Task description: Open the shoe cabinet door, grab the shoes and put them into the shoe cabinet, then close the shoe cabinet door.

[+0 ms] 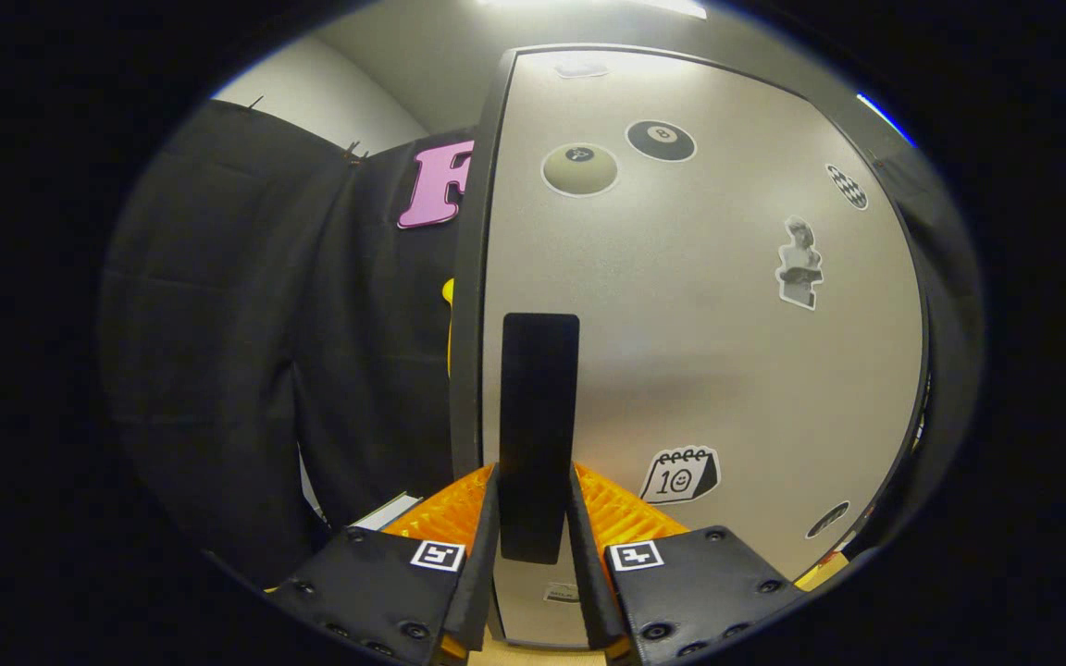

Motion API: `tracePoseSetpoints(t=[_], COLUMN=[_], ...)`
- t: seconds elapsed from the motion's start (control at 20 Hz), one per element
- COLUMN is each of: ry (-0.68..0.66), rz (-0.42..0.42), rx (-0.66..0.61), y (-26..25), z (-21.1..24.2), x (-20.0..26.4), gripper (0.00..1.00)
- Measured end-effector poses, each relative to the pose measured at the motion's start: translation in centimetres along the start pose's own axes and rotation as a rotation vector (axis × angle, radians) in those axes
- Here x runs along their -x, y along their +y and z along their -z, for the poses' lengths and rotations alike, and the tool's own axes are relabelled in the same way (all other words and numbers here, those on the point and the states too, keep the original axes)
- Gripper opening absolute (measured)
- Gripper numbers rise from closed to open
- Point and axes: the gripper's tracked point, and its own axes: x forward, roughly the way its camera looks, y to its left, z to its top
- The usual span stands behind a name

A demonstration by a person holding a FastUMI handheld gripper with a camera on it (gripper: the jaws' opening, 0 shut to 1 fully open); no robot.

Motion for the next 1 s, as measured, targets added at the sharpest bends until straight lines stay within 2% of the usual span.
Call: tracePoseSetpoints(t=[0.15, 0.2, 0.25, 0.3, 0.65, 1.0], ry=[0.004, 0.004, 0.016, 0.019, 0.007, 0.009], rz=[-0.003, -0.014, -0.028, -0.041, -0.140, -0.187], rx=[0.017, 0.022, 0.010, 0.007, -0.014, -0.025], y=[0.0, 0.1, 0.1, 0.2, 0.6, 0.0], z=[0.2, 0.1, 0.3, 0.2, 0.0, -0.1], x=[-0.3, -0.2, 0.1, 0.4, 4.1, 7.8], gripper=[0.29, 0.23, 0.23, 0.17, 0.17, 0.16])
